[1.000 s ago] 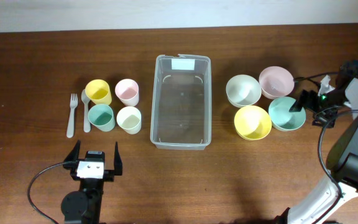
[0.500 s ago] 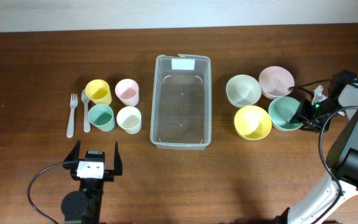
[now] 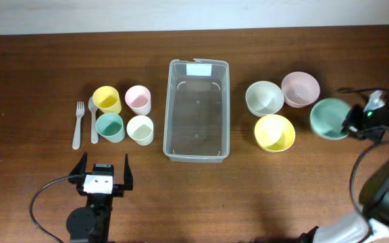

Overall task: Pack container
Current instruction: 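Carry the green bowl into the clear container and release it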

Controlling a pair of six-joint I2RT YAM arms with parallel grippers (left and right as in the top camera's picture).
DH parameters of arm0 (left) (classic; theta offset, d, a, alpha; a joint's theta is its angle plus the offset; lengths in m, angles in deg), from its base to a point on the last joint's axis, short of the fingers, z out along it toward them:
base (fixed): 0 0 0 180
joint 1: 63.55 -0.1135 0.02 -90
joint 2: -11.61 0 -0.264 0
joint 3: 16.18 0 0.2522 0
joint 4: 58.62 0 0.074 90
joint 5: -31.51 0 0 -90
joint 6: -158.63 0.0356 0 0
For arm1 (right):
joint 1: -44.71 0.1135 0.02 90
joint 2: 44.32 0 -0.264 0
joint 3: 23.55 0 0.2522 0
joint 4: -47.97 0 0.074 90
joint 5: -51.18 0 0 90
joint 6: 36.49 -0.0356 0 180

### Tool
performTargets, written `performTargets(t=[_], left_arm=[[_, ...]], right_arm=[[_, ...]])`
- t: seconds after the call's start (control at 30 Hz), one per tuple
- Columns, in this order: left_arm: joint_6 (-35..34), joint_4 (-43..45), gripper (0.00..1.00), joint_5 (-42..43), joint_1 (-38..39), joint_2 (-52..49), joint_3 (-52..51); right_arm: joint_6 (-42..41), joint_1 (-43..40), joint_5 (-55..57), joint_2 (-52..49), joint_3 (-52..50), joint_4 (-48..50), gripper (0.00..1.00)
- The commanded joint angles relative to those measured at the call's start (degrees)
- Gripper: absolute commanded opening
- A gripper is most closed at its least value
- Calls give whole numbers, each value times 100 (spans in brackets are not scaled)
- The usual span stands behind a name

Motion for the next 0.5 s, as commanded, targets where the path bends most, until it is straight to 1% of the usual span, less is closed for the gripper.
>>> performTargets(t=[0.0,0.1,0.13,0.17,0.3,0.37,0.4,0.43,0.47], left_arm=[[52,-9,100,-20,22,31,-31],[52,-9,100,-20,22,31,-31],[52,-9,100,-20,22,31,-31],[52,-9,100,-20,22,31,-31],[52,-9,100,-20,22,31,-31],[52,-9,100,-20,22,31,-31],[52,-9,100,-20,22,31,-31],[52,-9,100,-20,22,31,-31],[52,-9,100,-20,22,31,-31]], right_arm=[[-74,271,-505,920,280,-44,4],[-74,645,-1440,1384,356,-44,4],[-83,979,-2052,1609,400,-20,4],[-170,1182,-2216,1685,424,11,4],[-654,2317,-2236,1740,459,472,4],[-833,3040,-2208,1631,459,981,4],[-872,3202,-2181,1598,459,1115,4],[-1036,3650,-1873,1484,459,1508,4],[-1110,3926,-1563,1394,459,1751,4]])
